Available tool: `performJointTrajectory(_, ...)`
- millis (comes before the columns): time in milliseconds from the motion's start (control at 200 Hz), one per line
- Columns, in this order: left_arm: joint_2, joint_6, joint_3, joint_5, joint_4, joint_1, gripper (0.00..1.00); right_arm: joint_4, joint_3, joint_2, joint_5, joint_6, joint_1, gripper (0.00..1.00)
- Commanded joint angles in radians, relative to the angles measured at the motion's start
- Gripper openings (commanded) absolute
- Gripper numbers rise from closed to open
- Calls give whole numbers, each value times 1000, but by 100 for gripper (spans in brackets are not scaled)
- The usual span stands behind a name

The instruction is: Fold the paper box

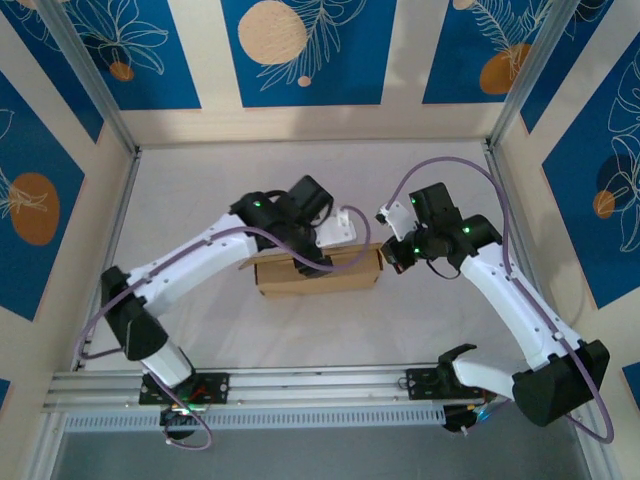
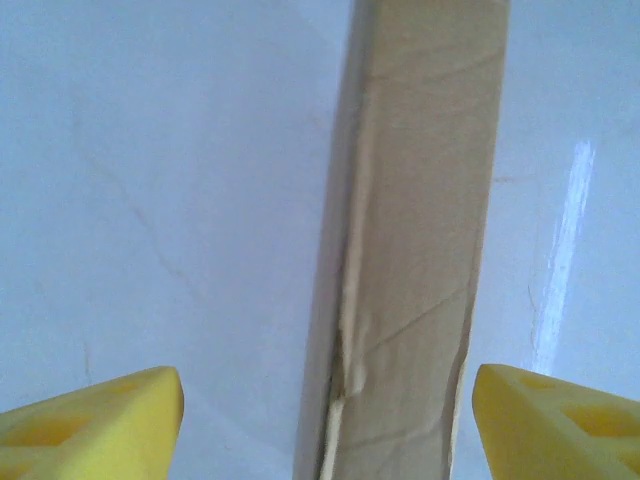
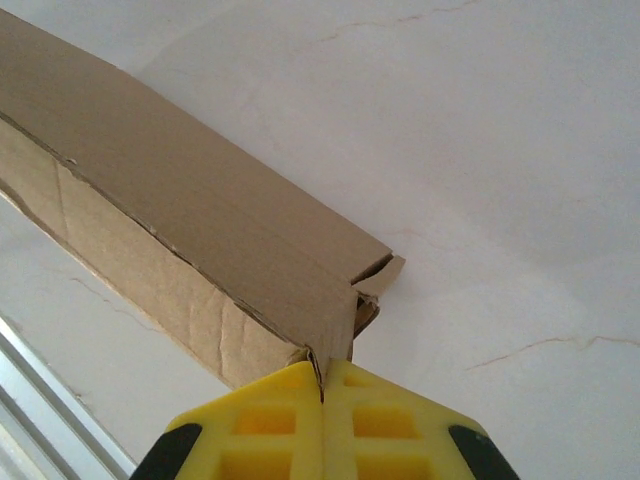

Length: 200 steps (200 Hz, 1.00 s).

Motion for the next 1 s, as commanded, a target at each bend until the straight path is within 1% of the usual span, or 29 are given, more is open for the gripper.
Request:
performJointTrajectory(0, -68, -68, -6, 66, 16, 51, 77, -15, 32, 19, 11, -31, -15, 0)
performJointTrajectory(85, -105, -91, -22, 27, 7, 88, 76, -5, 33, 25, 2, -30, -21, 0)
performJointTrajectory(210, -164, -126, -61, -36, -34, 146, 72, -5, 47, 44, 5, -35, -30, 0)
performJointTrajectory(390, -250, -163, -171, -40, -53, 237, 68, 5, 53, 61, 2, -41, -33, 0)
performJointTrajectory(455, -268, -176, -198, -54, -54, 258, 67, 10, 50, 63, 3, -41, -32, 0)
performJointTrajectory(585, -293, -220, -232, -36, -71, 283, 64, 12, 47, 65, 1, -41, -33, 0)
performJointTrajectory(765, -344, -254, -312, -9, -44, 304, 65, 14, 56, 82, 2, -40, -36, 0)
performJointTrajectory(995, -419, -281, -378, 44, 11, 359, 64, 14, 63, 116, -7, -38, -42, 0)
